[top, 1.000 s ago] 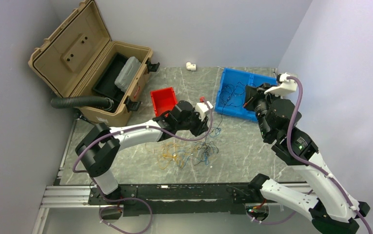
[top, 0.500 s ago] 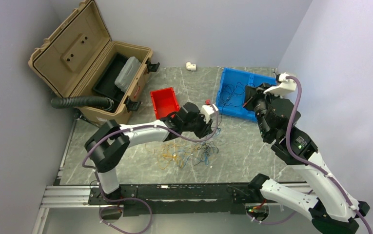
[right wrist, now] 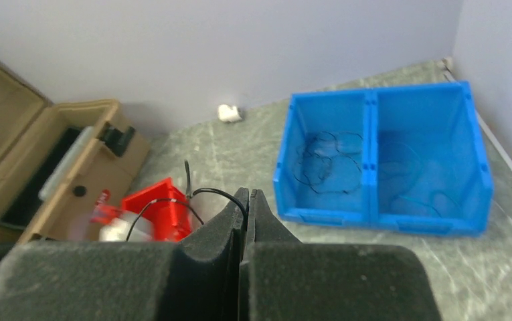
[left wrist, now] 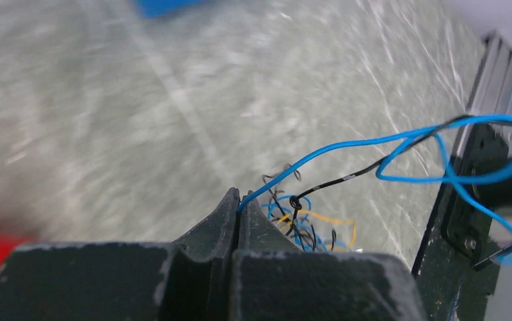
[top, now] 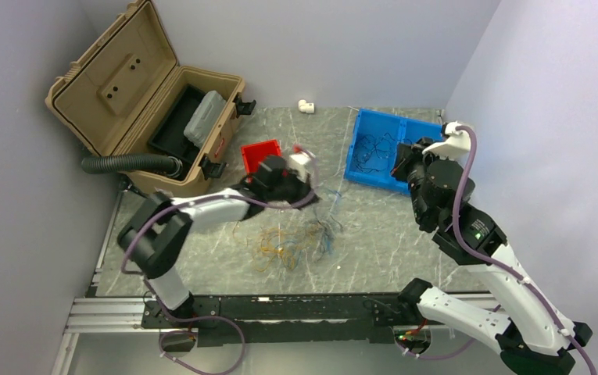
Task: Untangle the cables
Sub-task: Untie the cable.
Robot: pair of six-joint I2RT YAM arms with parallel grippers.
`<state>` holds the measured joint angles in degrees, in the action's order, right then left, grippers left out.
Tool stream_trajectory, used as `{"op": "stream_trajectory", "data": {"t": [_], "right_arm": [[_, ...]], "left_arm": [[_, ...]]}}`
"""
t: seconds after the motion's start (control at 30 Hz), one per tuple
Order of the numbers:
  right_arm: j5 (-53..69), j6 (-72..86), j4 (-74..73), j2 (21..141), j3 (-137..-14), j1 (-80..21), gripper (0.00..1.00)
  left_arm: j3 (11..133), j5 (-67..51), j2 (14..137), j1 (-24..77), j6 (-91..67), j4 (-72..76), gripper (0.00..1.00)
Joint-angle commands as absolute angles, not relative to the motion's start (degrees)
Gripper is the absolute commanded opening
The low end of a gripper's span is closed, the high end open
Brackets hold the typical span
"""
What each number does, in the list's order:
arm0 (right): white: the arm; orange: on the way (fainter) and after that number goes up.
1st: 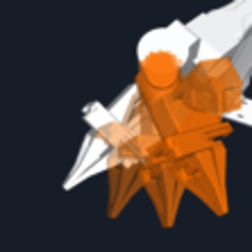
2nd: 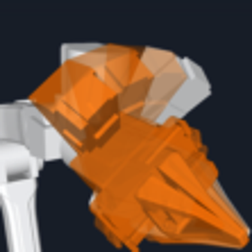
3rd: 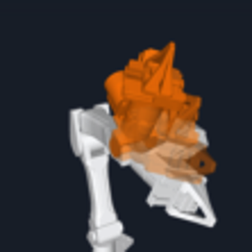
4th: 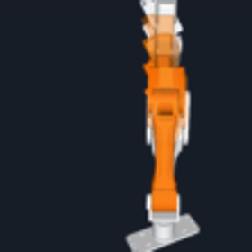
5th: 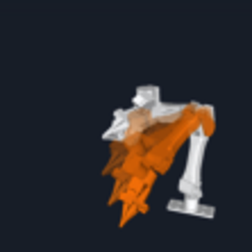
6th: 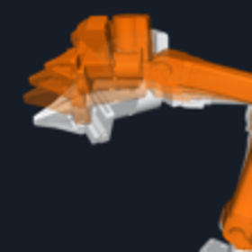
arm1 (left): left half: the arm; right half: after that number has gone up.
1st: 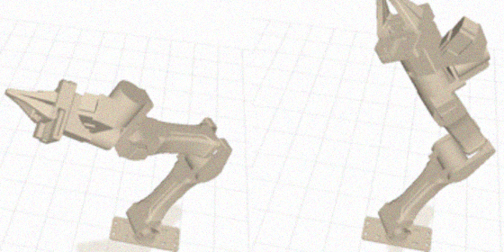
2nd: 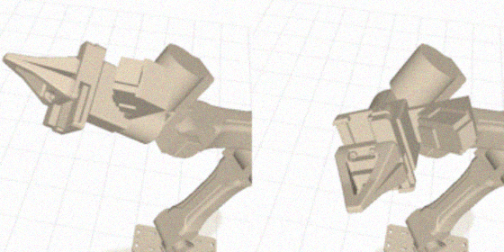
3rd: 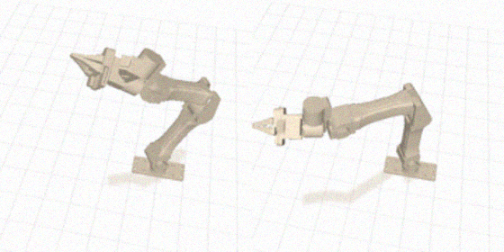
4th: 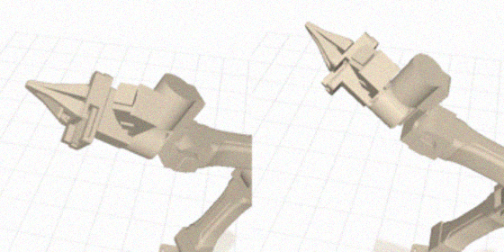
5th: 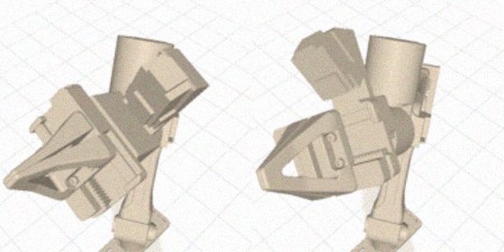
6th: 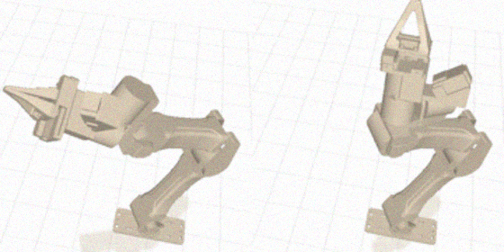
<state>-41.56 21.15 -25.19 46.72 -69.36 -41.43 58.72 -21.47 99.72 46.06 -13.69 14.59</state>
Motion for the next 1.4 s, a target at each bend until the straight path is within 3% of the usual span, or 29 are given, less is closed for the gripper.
{"op": "stream_trajectory", "data": {"t": [0.0,0.17,0.37,0.5,0.63,0.87,0.97,1.07,1.1,1.13,1.17,1.2,1.23,1.37], "right_arm": [[-50.2,26.3,-33.2,45.3,-65.4,-41.0,0.0],[-50.4,37.1,-42.1,45.0,-58.4,-36.6,0.0],[-26.4,40.8,-40.1,45.8,-47.0,-10.9,0.0],[-20.5,46.0,-41.6,47.5,-45.7,2.1,0.0],[-19.9,51.5,-41.7,46.7,-44.4,6.5,0.0],[-19.2,55.6,-40.5,44.2,-41.6,8.8,0.0],[-15.5,52.3,-37.2,44.1,-41.0,8.9,0.0],[-1.6,40.3,-29.2,45.5,-41.3,8.7,0.0],[4.0,37.2,-27.4,45.9,-41.3,8.6,0.06],[7.6,35.3,-26.3,45.8,-41.2,8.3,0.26],[10.3,33.7,-24.8,45.3,-40.8,7.7,0.55],[12.8,32.1,-22.8,44.3,-40.1,6.9,0.73],[14.3,30.6,-21.5,43.2,-39.4,5.7,0.83],[17.4,25.1,-17.0,42.6,-38.9,-4.6,0.89]], "left_arm": [[51.7,-29.1,88.1,34.9,-21.9,19.3,0.0],[48.6,-18.4,76.6,34.3,-15.4,3.8,0.0],[48.5,-3.2,64.4,33.8,-16.6,-11.9,0.0],[49.8,4.6,59.1,30.8,-21.1,-21.6,0.0],[48.5,8.5,51.6,24.4,-24.4,-27.5,0.0],[49.2,10.3,45.0,15.2,-26.0,-34.7,0.0],[48.2,4.1,43.4,14.9,-23.4,-31.4,0.0],[47.1,-8.6,42.6,14.9,-19.8,-24.8,0.0],[47.0,-12.8,42.6,14.9,-19.6,-23.0,0.0],[47.2,-16.8,42.8,15.0,-19.2,-21.8,0.0],[47.6,-21.1,43.2,15.1,-18.9,-20.9,0.0],[48.2,-23.4,43.5,15.2,-18.4,-20.6,0.0],[48.8,-25.4,44.0,15.3,-17.7,-20.7,0.0],[52.0,-30.2,45.7,16.3,-14.8,-22.1,0.0]]}}
